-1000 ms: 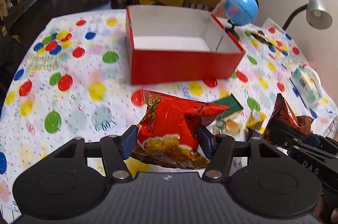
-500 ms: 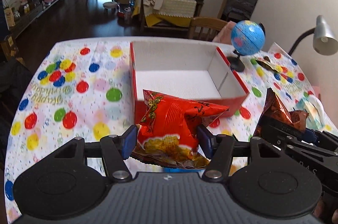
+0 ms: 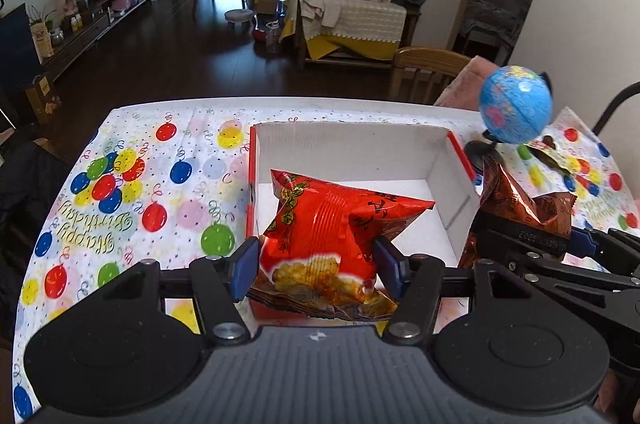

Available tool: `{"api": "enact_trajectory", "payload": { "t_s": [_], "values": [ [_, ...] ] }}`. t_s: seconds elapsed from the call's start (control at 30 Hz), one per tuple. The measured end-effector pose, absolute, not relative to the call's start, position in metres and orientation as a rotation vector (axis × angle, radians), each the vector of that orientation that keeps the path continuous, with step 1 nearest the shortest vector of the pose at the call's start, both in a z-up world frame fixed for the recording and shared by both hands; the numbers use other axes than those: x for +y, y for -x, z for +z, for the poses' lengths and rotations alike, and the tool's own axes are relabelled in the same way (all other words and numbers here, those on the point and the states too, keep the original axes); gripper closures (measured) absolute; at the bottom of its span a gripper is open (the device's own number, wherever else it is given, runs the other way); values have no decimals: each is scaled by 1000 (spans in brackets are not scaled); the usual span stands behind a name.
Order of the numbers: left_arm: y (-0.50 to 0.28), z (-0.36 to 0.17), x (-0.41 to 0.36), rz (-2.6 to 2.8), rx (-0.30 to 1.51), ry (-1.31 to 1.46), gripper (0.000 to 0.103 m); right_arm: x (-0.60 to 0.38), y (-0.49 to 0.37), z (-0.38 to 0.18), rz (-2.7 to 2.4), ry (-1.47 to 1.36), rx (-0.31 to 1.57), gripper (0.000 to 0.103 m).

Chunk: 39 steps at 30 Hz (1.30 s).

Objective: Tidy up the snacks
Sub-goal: 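Carry both snacks into the red box and open both tools, then lift both tools out of the box and back toward the snacks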

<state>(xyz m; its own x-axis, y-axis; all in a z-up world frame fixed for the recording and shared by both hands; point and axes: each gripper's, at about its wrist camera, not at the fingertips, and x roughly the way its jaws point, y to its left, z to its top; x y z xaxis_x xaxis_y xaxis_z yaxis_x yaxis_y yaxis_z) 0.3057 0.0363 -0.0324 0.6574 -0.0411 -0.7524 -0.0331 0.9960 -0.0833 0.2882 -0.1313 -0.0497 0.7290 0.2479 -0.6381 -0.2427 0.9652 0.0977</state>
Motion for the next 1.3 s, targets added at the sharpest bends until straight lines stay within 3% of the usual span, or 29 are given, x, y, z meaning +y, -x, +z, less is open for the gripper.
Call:
{"api": "enact_trajectory", "payload": {
  "t_s": [0.5, 1.1, 1.3],
  "values": [
    [-396, -83, 5, 56, 949, -16, 42, -133, -364, -105, 337, 78, 843, 44],
    [-424, -134, 0, 54, 1063, -51, 41, -120, -381, -138, 392, 145, 946, 42],
    [-422, -132, 0, 50, 1052, -42, 41, -124, -382, -136, 380, 138, 927, 27]
  ]
}}
